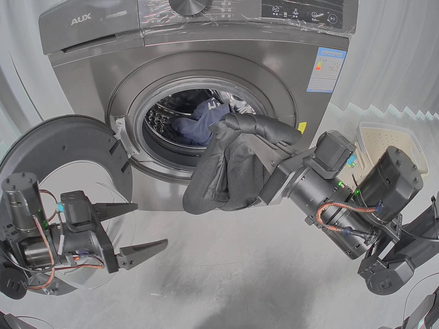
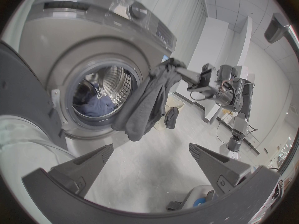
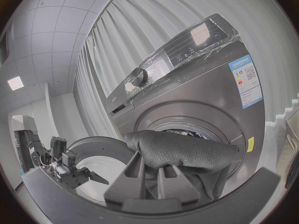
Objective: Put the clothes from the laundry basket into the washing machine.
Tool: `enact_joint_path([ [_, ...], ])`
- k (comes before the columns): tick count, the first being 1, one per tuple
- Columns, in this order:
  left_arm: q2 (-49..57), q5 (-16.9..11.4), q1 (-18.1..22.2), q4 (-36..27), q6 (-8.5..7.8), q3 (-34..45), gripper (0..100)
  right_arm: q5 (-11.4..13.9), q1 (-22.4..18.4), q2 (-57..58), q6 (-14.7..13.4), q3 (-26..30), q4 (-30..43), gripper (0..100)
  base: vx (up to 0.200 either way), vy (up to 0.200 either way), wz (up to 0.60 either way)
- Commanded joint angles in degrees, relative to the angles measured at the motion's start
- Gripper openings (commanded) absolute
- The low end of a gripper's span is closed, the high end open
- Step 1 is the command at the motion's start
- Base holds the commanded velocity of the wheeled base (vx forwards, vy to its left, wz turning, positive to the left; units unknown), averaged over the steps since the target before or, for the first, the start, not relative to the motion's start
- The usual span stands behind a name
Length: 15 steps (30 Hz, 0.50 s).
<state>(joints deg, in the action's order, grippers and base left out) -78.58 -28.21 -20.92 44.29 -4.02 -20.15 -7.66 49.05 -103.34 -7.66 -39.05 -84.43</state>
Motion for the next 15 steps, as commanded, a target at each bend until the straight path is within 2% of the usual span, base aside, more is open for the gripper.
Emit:
enact_joint_path([
  [1, -9.5, 0.1, -2.3, 1.3, 0.16, -1.6, 100, 0.0, 0.1, 0.1, 0.0, 0.3, 0.0, 0, 0.0, 0.0, 0.0],
  [8, -14.8, -0.1, -2.5, 8.4, 0.6, -2.3, 100, 0.0, 0.3, -0.2, 0.1, 0.3, 0.1, 0, 0.0, 0.0, 0.0],
  [15, -19.6, 0.2, -3.1, 10.5, 1.12, -5.6, 100, 0.0, 0.8, -0.5, 0.1, -0.1, 0.1, 0, 0.0, 0.0, 0.0],
])
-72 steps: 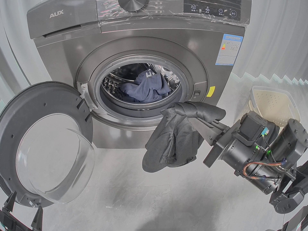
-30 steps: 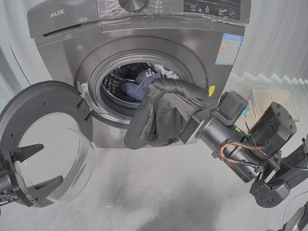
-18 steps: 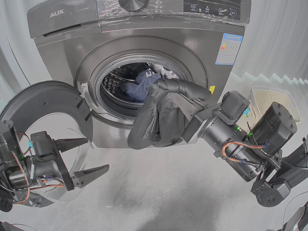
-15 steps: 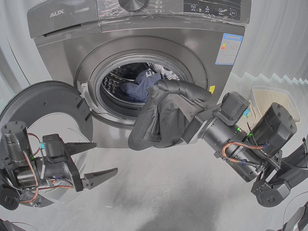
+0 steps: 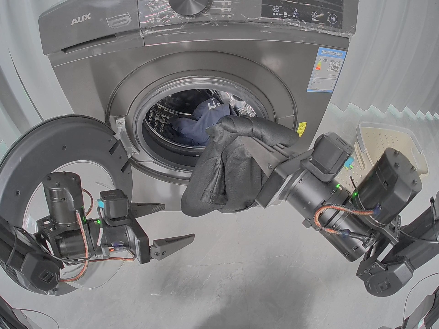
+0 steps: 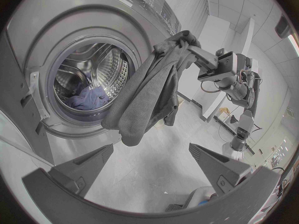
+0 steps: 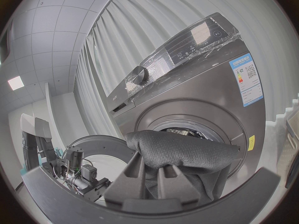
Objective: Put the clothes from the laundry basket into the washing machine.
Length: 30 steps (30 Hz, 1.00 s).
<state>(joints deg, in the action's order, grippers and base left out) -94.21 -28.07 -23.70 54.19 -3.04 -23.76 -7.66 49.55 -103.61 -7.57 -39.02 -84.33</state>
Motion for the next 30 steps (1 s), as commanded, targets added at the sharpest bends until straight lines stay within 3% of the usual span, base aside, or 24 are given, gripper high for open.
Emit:
enact_joint_path([
  [1, -4.6, 0.0, -0.2, 0.8, 0.22, -2.8, 100, 0.0, 0.3, -0.3, 0.0, 0.0, 0.0, 0, 0.0, 0.0, 0.0],
  [8, -7.9, 0.0, -0.3, 4.1, 3.04, -6.4, 100, 0.0, 0.4, -0.6, 0.0, 0.3, 0.0, 0, 0.0, 0.0, 0.0],
  [30, -18.6, 1.8, -1.8, 14.5, 3.12, -11.6, 100, -0.1, 0.8, -1.2, -0.1, 0.3, -0.1, 0, 0.0, 0.0, 0.0],
])
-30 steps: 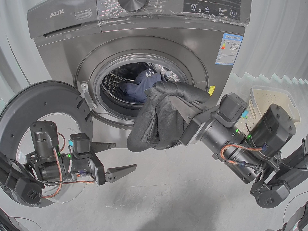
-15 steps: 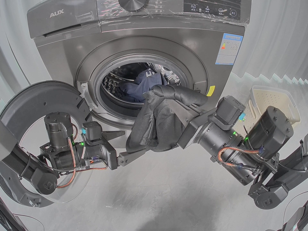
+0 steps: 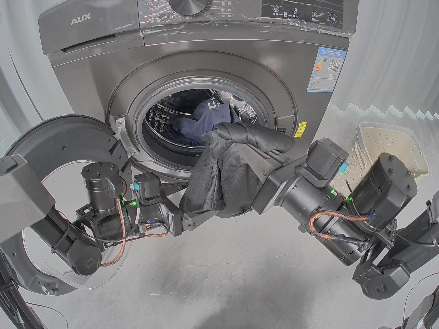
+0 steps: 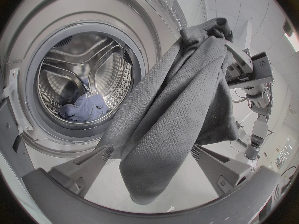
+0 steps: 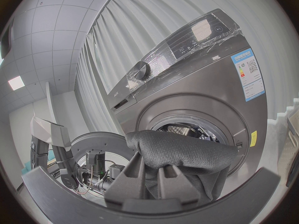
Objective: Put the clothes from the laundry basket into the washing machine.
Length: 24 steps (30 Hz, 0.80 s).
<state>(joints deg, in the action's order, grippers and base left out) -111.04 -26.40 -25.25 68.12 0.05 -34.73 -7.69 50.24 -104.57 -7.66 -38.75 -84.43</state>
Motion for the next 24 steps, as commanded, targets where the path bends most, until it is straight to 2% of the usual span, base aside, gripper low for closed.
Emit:
enact_joint_path([
  [1, -2.2, 1.1, -0.3, 1.9, 0.04, -0.9, 100, 0.0, 0.0, -0.4, 0.0, 0.0, 0.0, 0, 0.0, 0.0, 0.0],
  [2, -2.4, 1.7, -0.3, 3.5, 0.04, -0.9, 0, 0.0, 0.0, -0.4, 0.0, 0.0, 0.0, 0, 0.0, 0.0, 0.0],
  [6, -2.4, 2.1, -0.3, 7.2, 0.13, 0.1, 0, 0.0, 0.0, -0.5, -0.1, 0.2, 0.0, 0, 0.0, 0.0, 0.0],
  [15, 2.8, 2.5, -2.5, 20.1, 0.04, 10.7, 0, -0.6, -2.2, -1.2, -0.6, 0.5, 0.7, 0, 0.0, 0.0, 0.0],
  [18, 6.9, 2.6, -2.4, 20.6, 0.3, 12.8, 0, -1.5, -4.4, -2.9, -0.9, 0.5, 0.8, 0, 0.0, 0.0, 0.0],
  [20, 8.7, 2.6, -2.5, 20.6, 1.09, 12.7, 0, -1.4, -5.4, -4.1, -1.0, 0.4, 0.8, 0, 0.0, 0.0, 0.0],
  [24, 10.9, 2.6, -2.7, 20.6, 1.53, 12.4, 0, -1.1, -5.9, -6.4, -0.9, 0.4, 0.4, 0, 0.0, 0.0, 0.0],
])
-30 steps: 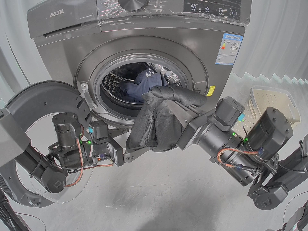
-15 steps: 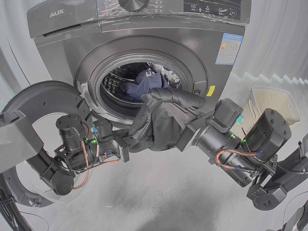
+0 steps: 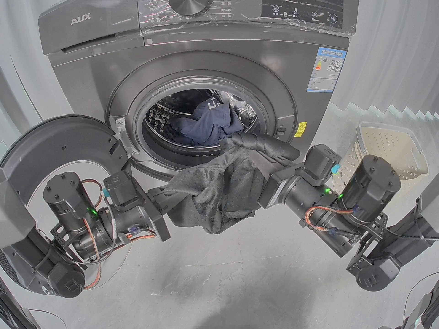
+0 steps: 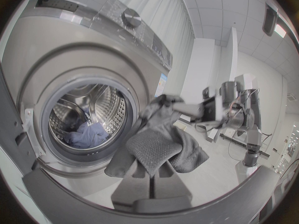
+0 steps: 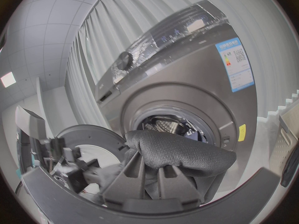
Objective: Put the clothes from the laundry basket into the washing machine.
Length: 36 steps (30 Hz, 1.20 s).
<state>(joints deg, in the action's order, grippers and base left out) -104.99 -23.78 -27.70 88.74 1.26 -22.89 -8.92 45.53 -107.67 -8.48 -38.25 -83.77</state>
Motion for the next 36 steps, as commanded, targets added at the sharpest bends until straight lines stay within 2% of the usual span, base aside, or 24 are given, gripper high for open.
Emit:
enact_joint_path([
  [1, 4.9, 0.0, -0.3, -0.1, 0.41, 0.6, 0, 0.1, -1.1, -3.4, 0.0, -0.1, -0.3, 0, 0.0, 0.0, 0.0],
  [14, 5.0, -0.1, -0.4, 0.0, 1.21, 0.0, 0, 0.8, 0.1, -7.6, -0.6, -0.6, -0.7, 0, 0.0, 0.0, 0.0],
  [18, 5.0, -0.1, -0.4, 0.0, 1.56, -0.1, 0, 2.1, 0.3, -7.6, -1.1, 0.0, -1.2, 0, 0.0, 0.0, 0.0],
  [19, 5.0, 0.0, -0.4, 0.0, 1.56, -0.3, 0, 2.1, 0.3, -7.7, -1.2, 0.0, -1.2, 100, 0.0, 0.0, 0.0],
  [23, 5.0, 0.1, -0.3, 0.1, 2.26, -1.5, 0, 1.8, 0.3, -8.3, -1.2, 1.0, -0.4, 100, 0.0, 0.0, 0.0],
  [24, 5.1, 0.1, -0.3, 0.0, 2.96, -2.5, 0, 1.8, 0.3, -8.9, -1.1, 3.3, -0.4, 100, 0.0, 0.0, 0.0],
  [28, 4.9, 1.2, -0.3, 0.0, 3.14, -3.0, 0, 2.5, 0.3, -9.4, -0.8, 8.3, -0.4, 100, 0.0, 0.0, 0.0],
  [32, 4.7, 1.5, -0.3, 0.0, 3.31, -3.9, 0, 2.5, 0.0, -10.2, -0.8, 10.3, -0.4, 100, 0.0, 0.0, 0.0],
  [36, 4.6, 4.2, -0.3, 0.0, 4.11, -6.4, 0, 2.4, -0.4, -10.8, -1.0, 12.6, -0.1, 100, 0.0, 0.0, 0.0],
])
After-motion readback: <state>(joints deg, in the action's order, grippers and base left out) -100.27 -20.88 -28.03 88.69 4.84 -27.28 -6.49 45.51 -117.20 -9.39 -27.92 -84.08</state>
